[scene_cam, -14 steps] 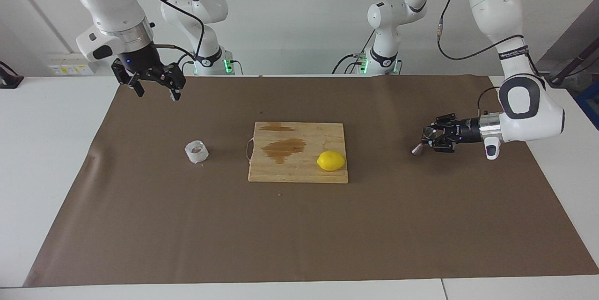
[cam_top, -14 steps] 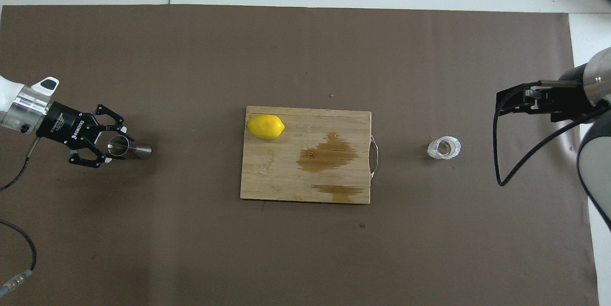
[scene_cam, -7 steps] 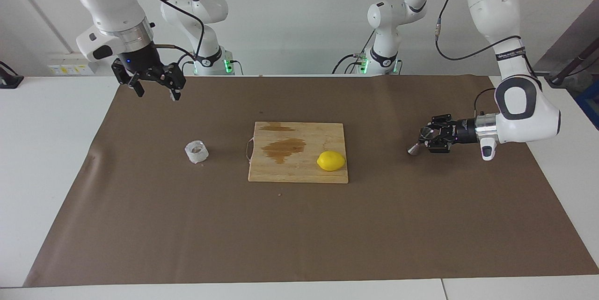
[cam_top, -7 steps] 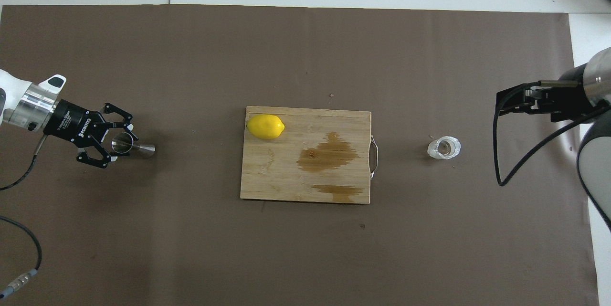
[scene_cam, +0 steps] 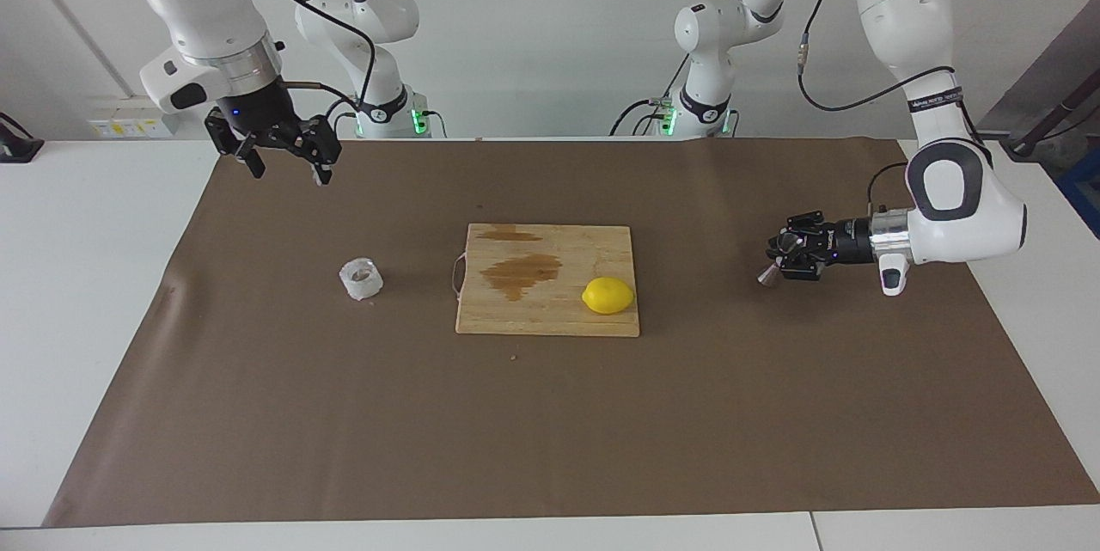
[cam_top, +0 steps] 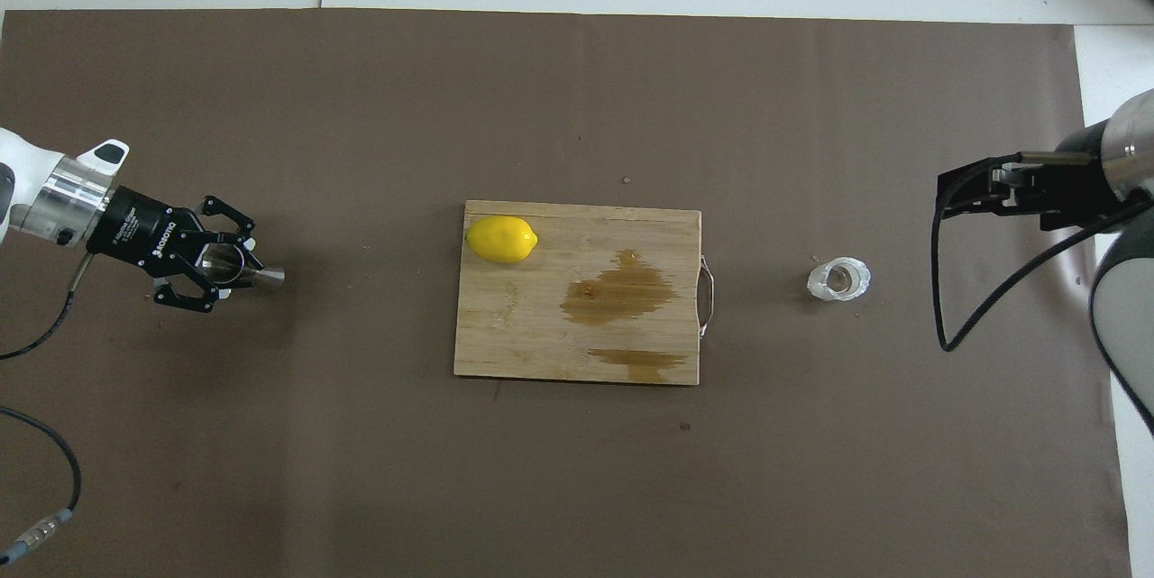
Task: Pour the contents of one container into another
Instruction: 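Carry the held jigger with the left gripper over the wooden board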
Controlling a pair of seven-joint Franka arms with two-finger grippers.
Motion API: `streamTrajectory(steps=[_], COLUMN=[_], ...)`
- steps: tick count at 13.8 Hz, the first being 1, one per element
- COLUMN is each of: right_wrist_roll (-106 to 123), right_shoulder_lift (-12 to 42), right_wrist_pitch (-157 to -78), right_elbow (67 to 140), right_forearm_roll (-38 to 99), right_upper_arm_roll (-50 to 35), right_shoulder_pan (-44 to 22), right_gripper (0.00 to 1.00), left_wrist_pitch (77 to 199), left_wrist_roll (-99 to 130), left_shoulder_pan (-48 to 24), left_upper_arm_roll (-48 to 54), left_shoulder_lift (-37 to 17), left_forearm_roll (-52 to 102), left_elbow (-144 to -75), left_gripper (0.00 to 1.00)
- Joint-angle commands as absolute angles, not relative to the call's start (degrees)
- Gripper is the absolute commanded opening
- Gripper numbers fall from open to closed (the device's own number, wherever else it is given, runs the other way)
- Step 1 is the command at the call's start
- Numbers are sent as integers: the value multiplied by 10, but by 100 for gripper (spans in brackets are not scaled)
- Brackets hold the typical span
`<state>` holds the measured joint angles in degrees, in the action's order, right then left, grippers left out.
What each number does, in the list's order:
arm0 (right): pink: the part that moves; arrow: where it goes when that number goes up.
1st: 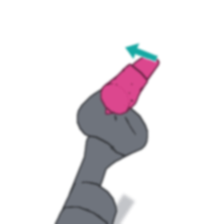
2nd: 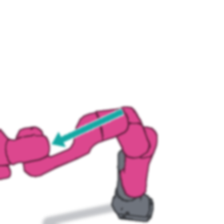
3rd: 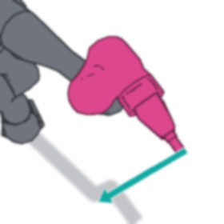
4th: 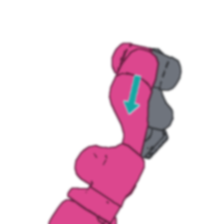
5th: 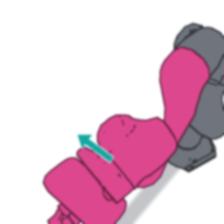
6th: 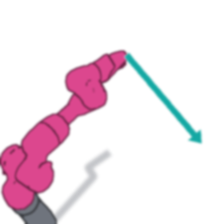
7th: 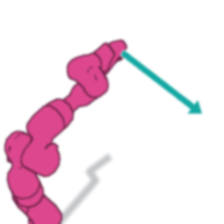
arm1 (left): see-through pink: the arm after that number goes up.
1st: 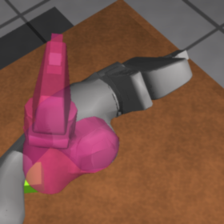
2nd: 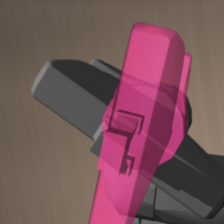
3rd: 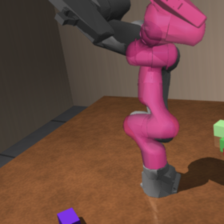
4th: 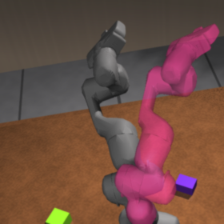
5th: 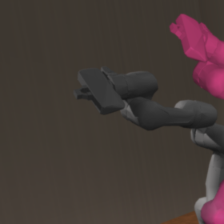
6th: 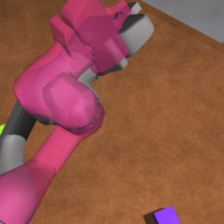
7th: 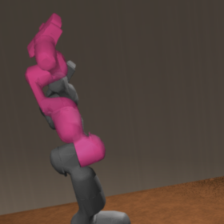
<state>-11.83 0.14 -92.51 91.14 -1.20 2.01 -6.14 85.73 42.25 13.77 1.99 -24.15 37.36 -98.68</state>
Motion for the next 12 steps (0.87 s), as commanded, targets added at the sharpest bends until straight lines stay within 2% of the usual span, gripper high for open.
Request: streamTrajectory(steps=[1, 4, 7, 12], right_wrist_roll=[-125, -125, -125, -125], right_shoulder_lift=[-4, -4, -4, -4], right_wrist_pitch=[-923, -923, -923, -923], right_elbow=[917, 917, 918, 917], right_forearm_roll=[-11, -11, -11, -11], right_upper_arm_roll=[15, 15, 15, 15], right_shoulder_pan=[-55, -55, -55, -55], right_gripper=[100, 100, 100, 100], left_wrist_pitch=[860, 854, 858, 880], left_wrist_roll=[437, 478, 499, 567], left_shoulder_pan=[132, 108, 78, 17], left_upper_arm_roll=[18, 17, 17, 17], left_shoulder_lift=[-226, -224, -215, -205], left_forearm_roll=[391, 430, 452, 531], left_elbow=[-1001, -1001, -1003, -1007], left_gripper=[25, 25, 15, 13])
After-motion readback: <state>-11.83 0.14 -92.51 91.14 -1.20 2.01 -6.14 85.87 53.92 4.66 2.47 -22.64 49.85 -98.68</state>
